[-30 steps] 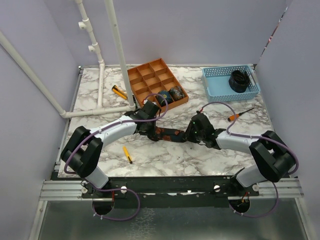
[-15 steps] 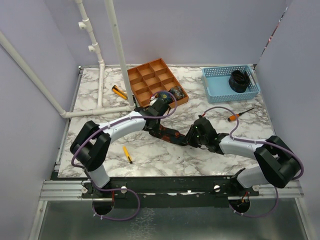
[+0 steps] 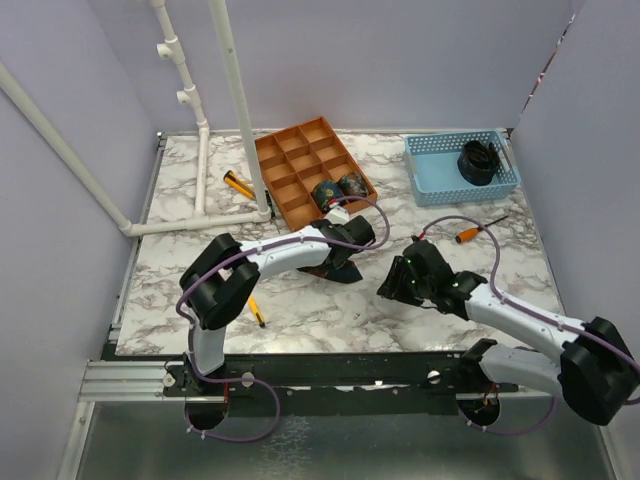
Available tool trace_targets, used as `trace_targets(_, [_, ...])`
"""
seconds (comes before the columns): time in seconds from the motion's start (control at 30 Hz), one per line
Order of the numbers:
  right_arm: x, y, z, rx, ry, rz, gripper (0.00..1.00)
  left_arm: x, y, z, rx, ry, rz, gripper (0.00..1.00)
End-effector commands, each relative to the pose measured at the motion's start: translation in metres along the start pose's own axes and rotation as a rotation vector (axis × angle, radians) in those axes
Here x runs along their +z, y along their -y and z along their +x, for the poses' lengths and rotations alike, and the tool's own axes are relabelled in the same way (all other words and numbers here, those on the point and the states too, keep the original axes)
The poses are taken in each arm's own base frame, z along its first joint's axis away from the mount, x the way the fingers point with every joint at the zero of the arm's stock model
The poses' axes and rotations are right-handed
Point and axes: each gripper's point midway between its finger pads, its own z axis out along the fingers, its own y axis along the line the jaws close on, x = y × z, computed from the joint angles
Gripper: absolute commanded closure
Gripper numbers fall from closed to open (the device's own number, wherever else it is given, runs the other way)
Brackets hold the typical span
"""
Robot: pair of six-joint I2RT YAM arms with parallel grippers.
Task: Roll the ties
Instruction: Roll the tie at the center of the board.
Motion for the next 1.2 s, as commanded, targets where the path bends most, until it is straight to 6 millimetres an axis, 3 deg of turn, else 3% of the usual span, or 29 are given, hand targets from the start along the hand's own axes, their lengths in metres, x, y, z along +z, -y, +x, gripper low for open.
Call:
trace_targets(0.0, [-0.02,0.013,0.008,-0.028,0.003,0.007,0.49,-0.008,-0.007,-0.005,0.102,0.033,-0.159,1.0])
trace_targets(0.13, [-0.027,0.015,0.018,-0.009,-0.001,-0.036,0.49,-0.006,0.012,0.0,0.162,0.032,-0.187,0.96])
trace_targets(0.43, [-0.036,0.023,0.026,0.008,0.006,-0.05,0.49,-0.011,0.062,0.006,0.152,0.018,-0.061,0.41])
trace_targets(0.6, [-0.041,0.022,0.024,0.011,0.019,-0.058,0.48,-0.022,0.071,-0.005,0.115,0.031,0.01,0.24])
trace_targets(0.73, [-0.042,0.022,0.024,0.017,0.024,-0.059,0.49,-0.034,0.071,-0.015,0.085,0.052,0.052,0.02])
trace_targets(1.0, [-0.048,0.02,0.02,0.027,0.054,-0.089,0.43,-0.055,0.059,-0.03,0.037,0.077,0.122,0.01])
trace_targets(1.17, [-0.054,-0.004,0.018,-0.012,0.053,-0.213,0.32,-0.074,0.031,-0.04,-0.039,0.106,0.181,0.01])
